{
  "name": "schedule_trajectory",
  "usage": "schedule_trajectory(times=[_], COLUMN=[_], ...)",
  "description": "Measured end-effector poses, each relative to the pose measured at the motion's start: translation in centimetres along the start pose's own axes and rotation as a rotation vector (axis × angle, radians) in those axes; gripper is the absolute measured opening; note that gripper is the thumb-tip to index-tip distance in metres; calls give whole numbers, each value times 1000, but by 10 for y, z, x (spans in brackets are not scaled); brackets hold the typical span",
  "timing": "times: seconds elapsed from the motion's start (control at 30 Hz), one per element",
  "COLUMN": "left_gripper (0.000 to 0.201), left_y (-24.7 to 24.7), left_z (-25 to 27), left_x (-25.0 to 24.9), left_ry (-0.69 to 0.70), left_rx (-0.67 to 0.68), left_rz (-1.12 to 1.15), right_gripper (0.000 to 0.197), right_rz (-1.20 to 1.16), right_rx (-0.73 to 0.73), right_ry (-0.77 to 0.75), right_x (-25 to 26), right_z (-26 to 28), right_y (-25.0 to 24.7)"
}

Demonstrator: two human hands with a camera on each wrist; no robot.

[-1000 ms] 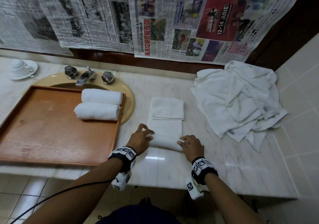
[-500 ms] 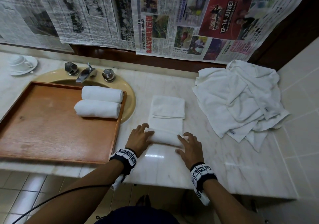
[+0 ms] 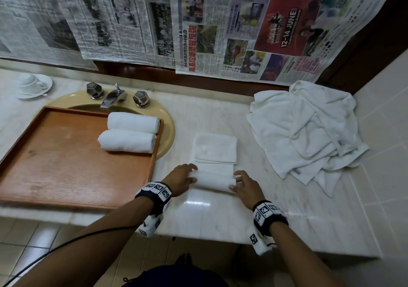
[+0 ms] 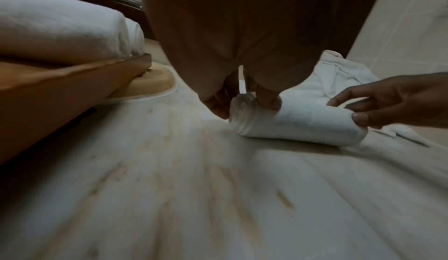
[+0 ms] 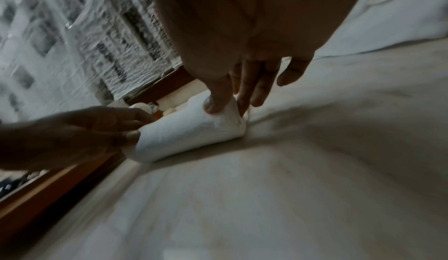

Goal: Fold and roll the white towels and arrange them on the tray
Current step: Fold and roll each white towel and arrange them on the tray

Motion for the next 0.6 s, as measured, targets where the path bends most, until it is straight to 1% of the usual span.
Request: schedule_trajectory(times=[0.07,0.17,0.23,0.3,0.37,0.43,0.47,0.5,0.57,0.6], left_gripper=[41,34,25,17,12,10,10,10,10,11], left_y=[-3,-2,-1,-1,-5,-11,-13,-14,-14,-13], left_z=[-3,-6,-7,-9,-14,-21,-24,-28,-35,-39], left_x=[-1,-2,-2,-1,0,1,1,1,2,1], left_ry=[-57,-68,-66,-68,-94,-134,-149,-160,-185,-195], left_rx=[-29,-84,-99,-82,-66,-65,-68,-76,-109,-123], left_rz=[89,111,78,53,109,173,178,175,163,146], right_gripper=[34,24,20,16,14,12,15,22,44,51], right_rz=[-54,-82,-111,-140,-164,-149,-115,-63,64,111], right_rx=[-6,-38,-88,-133,-149,-168,-175,-171,-145,-147], right_ry=[58,117,116,118,127,94,66,40,5,-13], right_x=[3,10,15,18,18,18,18,18,18,18], right_z=[-2,-5,-6,-6,-7,-8,-8,-8,-6,-6], right_y=[-2,0,0,-1,-5,-8,-9,-9,-5,-3])
Point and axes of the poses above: each hand's wrist, its own z-axis away from the middle knuckle, its own y-axis out of the palm, x = y × z, the point moved 3 cm from there along -z, towards the middle knuckle, and after that the axes turned 4 degrees about y, right-handed, at the moved point
